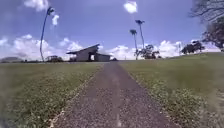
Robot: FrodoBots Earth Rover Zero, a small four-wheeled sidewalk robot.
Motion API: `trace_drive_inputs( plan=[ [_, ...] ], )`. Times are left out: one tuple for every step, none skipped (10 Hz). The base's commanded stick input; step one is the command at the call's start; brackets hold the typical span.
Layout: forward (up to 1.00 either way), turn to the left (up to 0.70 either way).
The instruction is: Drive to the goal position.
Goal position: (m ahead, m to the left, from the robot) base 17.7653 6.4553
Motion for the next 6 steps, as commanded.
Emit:
trace_drive_inputs(
  plan=[
    [1.00,0.00],
    [1.00,0.00],
    [1.00,0.00],
    [1.00,0.01],
    [1.00,0.12],
    [1.00,0.14]
  ],
)
